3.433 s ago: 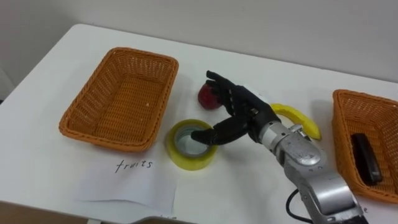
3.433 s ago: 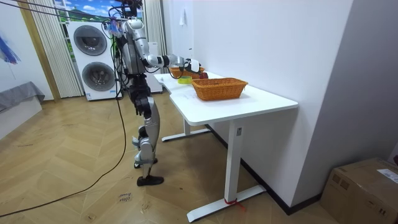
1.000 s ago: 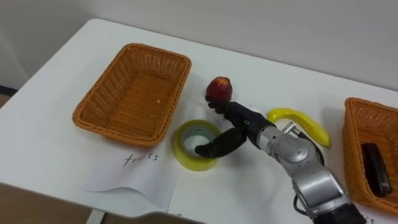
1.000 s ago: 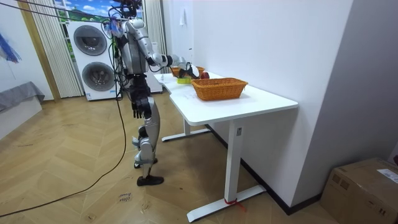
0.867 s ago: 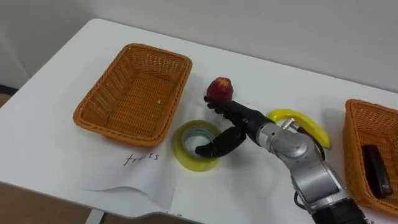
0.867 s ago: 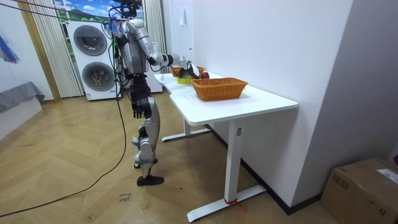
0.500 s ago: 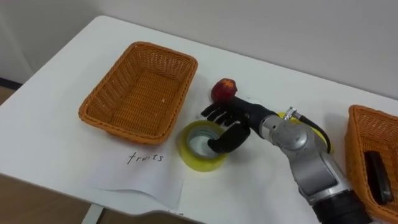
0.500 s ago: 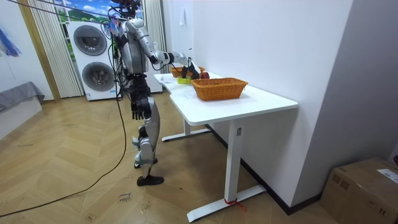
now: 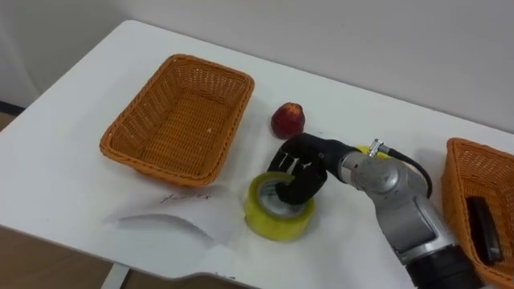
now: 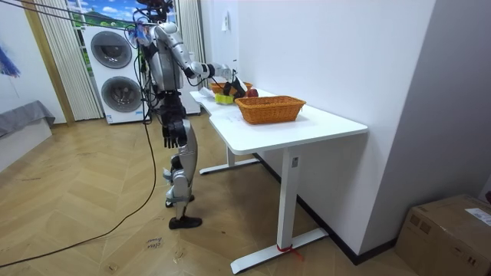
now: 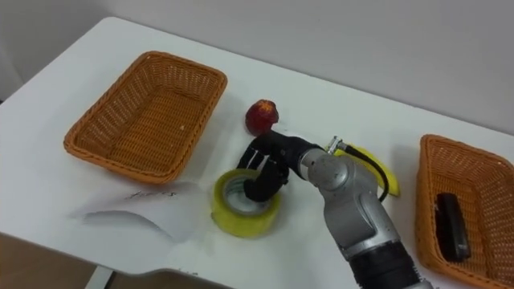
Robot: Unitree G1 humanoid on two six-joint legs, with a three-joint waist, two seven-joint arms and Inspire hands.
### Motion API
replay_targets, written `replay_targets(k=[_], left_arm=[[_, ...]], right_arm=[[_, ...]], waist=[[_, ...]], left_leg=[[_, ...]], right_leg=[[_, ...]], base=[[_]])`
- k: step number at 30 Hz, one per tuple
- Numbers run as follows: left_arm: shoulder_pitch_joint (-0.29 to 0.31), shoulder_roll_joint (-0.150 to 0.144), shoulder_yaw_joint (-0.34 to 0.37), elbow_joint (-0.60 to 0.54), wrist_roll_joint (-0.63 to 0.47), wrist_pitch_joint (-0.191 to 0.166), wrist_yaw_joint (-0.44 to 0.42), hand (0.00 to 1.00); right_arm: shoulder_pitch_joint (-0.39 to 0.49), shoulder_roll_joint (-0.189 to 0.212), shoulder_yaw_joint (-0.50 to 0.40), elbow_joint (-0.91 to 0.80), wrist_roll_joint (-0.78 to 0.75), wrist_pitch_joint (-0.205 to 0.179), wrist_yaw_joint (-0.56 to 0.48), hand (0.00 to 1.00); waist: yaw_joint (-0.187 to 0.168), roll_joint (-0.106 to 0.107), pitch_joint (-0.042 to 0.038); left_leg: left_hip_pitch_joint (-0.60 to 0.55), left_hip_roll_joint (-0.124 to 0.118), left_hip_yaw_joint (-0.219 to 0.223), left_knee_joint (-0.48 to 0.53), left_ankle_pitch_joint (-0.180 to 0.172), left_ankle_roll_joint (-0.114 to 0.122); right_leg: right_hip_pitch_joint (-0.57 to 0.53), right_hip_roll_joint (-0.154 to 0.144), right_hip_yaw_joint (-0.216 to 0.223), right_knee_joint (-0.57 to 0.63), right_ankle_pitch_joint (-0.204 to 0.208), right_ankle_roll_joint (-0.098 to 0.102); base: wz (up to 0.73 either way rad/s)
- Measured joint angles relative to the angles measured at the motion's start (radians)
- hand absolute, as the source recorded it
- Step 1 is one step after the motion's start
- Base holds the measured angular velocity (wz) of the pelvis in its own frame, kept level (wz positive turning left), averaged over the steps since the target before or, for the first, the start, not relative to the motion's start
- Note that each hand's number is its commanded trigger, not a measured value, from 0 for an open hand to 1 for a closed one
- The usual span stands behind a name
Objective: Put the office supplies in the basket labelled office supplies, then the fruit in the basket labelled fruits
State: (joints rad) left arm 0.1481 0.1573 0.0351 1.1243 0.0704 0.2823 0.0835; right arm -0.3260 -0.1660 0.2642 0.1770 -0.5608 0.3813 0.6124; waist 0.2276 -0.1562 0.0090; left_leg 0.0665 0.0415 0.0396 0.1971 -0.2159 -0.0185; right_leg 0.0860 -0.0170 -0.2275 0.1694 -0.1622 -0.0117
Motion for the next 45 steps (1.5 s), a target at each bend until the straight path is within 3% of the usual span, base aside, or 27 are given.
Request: replay_targets(k=[6, 11, 14, 15, 16, 19, 22, 25, 31, 36, 45], left_arm=[[-0.006, 0.012, -0.003, 0.006, -0.012, -0.006, 0.005, 0.00], [-0.001, 0.013, -0.002, 0.006, -0.040, -0.010, 0.023, 0.00], [0.012, 0.010, -0.001, 0.006, -0.038, -0.032, 0.036, 0.00], [0.019, 0.010, 0.000, 0.004, -0.038, -0.043, 0.041, 0.00], [0.027, 0.008, 0.000, -0.002, -0.038, -0.052, 0.041, 0.00], [0.044, 0.000, 0.004, -0.010, -0.038, -0.078, 0.042, 0.00], [0.057, -0.005, 0.027, -0.011, -0.037, -0.109, 0.045, 0.00], [0.066, -0.014, 0.062, -0.012, -0.041, -0.138, 0.056, 0.00], [0.090, -0.013, 0.075, -0.002, -0.040, -0.167, 0.091, 0.00], [0.101, -0.010, 0.081, 0.010, -0.039, -0.179, 0.109, 0.00], [0.111, -0.010, 0.081, 0.039, -0.040, -0.180, 0.101, 0.00]], right_arm=[[0.000, -0.010, -0.002, 0.001, 0.016, 0.000, 0.003, 1.00], [0.054, -0.038, -0.018, -0.023, 0.144, -0.011, -0.058, 1.00], [0.108, -0.044, -0.032, -0.090, 0.170, -0.017, -0.078, 1.00], [0.138, -0.044, -0.055, -0.127, 0.183, -0.023, -0.081, 1.00], [0.167, -0.048, -0.079, -0.164, 0.211, -0.029, -0.100, 1.00], [0.224, -0.051, -0.141, -0.229, 0.249, -0.068, -0.141, 1.00], [0.255, -0.051, -0.212, -0.276, 0.249, -0.102, -0.193, 1.00], [0.312, -0.053, -0.295, -0.347, 0.251, -0.109, -0.250, 1.00], [0.350, -0.053, -0.391, -0.396, 0.357, -0.136, -0.379, 1.00], [0.351, -0.053, -0.411, -0.400, 0.363, -0.144, -0.432, 1.00], [0.351, -0.054, -0.419, -0.401, 0.373, -0.175, -0.529, 1.00]], waist=[[-0.005, -0.001, 0.0016], [-0.010, 0.004, 0.0029], [-0.048, 0.014, 0.0043], [-0.056, 0.022, 0.0005], [-0.068, 0.032, 0.0022], [-0.116, 0.054, -0.0064], [-0.145, 0.072, -0.0061], [-0.160, 0.078, -0.0111], [-0.193, 0.063, -0.0191], [-0.205, 0.050, -0.0133], [-0.226, 0.044, -0.0142]], left_leg=[[-0.005, 0.000, 0.001, -0.003, 0.000, 0.000], [-0.008, 0.000, 0.004, -0.003, 0.000, 0.000], [-0.011, 0.000, 0.000, 0.005, 0.000, 0.000], [-0.018, 0.000, 0.001, 0.004, 0.000, 0.000], [-0.018, -0.001, 0.002, 0.003, 0.000, 0.000], [-0.012, -0.001, 0.006, 0.000, 0.001, 0.001], [-0.007, 0.000, 0.020, -0.002, 0.001, 0.001], [0.005, 0.001, 0.038, -0.013, 0.001, 0.001], [0.024, 0.000, 0.059, -0.021, 0.002, 0.003], [0.033, 0.001, 0.067, -0.031, 0.002, 0.003], [0.030, 0.001, 0.068, -0.034, 0.002, 0.004]], right_leg=[[-0.004, 0.000, 0.003, 0.001, 0.000, 0.000], [-0.008, 0.001, 0.005, 0.001, 0.000, 0.000], [-0.008, 0.001, 0.005, 0.001, 0.000, 0.000], [-0.016, 0.001, 0.005, 0.001, 0.000, 0.000], [-0.018, 0.001, 0.010, 0.001, 0.000, 0.000], [-0.016, 0.001, 0.020, 0.001, 0.000, 0.000], [-0.017, 0.001, 0.035, 0.001, 0.000, 0.000], [-0.017, 0.002, 0.050, 0.001, -0.001, 0.002], [-0.013, 0.003, 0.066, 0.003, -0.001, 0.003], [-0.011, 0.004, 0.084, 0.003, -0.001, 0.004], [-0.017, 0.006, 0.087, 0.004, -0.001, 0.004]], base=[[0.00], [-0.02], [0.05], [-0.05], [-0.07], [-0.03], [-0.12], [-0.19], [-0.11], [-0.04], [0.00]])
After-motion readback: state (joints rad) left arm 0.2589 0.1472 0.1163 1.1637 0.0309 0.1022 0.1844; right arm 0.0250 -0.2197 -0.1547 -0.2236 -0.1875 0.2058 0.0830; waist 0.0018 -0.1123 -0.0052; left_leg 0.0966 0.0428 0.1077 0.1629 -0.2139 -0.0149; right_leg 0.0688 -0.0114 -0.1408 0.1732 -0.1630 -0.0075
